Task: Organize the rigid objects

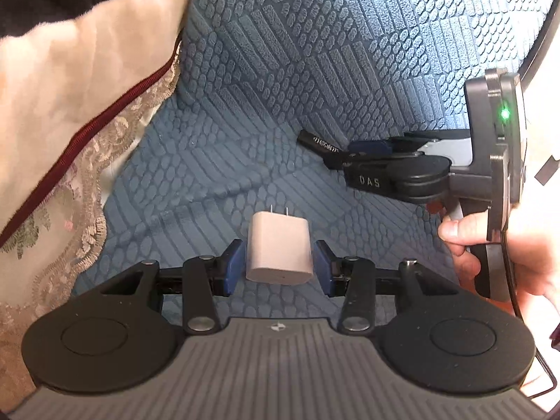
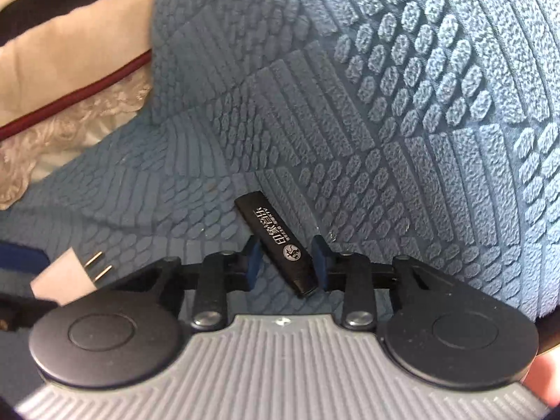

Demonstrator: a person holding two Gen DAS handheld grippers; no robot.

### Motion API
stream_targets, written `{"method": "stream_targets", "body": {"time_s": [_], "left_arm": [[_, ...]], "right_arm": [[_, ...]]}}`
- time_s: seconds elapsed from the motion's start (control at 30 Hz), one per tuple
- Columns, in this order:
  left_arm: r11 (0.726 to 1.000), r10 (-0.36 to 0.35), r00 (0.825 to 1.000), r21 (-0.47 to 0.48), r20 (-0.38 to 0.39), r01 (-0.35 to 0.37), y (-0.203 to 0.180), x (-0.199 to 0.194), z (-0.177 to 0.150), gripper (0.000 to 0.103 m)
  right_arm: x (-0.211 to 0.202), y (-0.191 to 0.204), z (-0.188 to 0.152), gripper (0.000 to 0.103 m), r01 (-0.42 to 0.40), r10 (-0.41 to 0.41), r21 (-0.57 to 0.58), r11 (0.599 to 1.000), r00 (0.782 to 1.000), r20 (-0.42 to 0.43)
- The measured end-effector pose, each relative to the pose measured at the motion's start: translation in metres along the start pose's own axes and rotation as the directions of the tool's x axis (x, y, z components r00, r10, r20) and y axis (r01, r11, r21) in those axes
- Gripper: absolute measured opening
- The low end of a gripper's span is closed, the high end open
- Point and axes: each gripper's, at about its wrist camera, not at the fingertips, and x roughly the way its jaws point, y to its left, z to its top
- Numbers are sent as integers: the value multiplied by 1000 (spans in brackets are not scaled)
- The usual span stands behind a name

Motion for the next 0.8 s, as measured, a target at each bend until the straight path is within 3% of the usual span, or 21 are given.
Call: {"method": "stream_targets", "body": {"time_s": [0.1, 0.13, 0.27, 0.37, 0.43, 0.57, 0.63, 0.7, 0.8], "left_arm": [[1000, 2, 1000, 10, 0, -2, -1, 1, -1, 49], [1000, 1, 1000, 9, 1, -1, -1, 1, -1, 49], [1000, 4, 1000, -9, 9, -4, 1, 1, 0, 49], [1000, 2, 1000, -27, 9, -2, 3, 1, 1, 49], [999, 2, 1000, -35, 9, -2, 5, 1, 1, 49], [999, -4, 1000, -42, 8, 4, 6, 1, 2, 49], [999, -3, 1000, -35, 7, 3, 5, 2, 2, 49], [1000, 2, 1000, -25, 3, -1, 4, 4, 3, 49], [1000, -1, 1000, -18, -1, 1, 4, 5, 4, 49]], "right_arm": [[-6, 2, 6, 12, 6, -6, -18, 1000, 1000, 11], [-9, 1, 9, 3, 6, -5, -11, 1000, 1000, 8], [-17, -10, 6, 3, 30, -30, 61, 998, 1000, -2], [-22, -29, -3, 4, -33, 32, 115, 993, 999, 10], [-22, -32, -8, 5, -71, 69, 113, 991, 997, 22], [-22, -24, -8, 11, -70, 70, 26, 997, 997, 13], [-18, -14, -9, 33, -57, 56, -51, 997, 998, -9], [-15, -2, -10, 33, -18, 17, -141, 990, 1000, -8], [-11, 8, -9, 30, 11, -11, -171, 985, 1000, 1]]}}
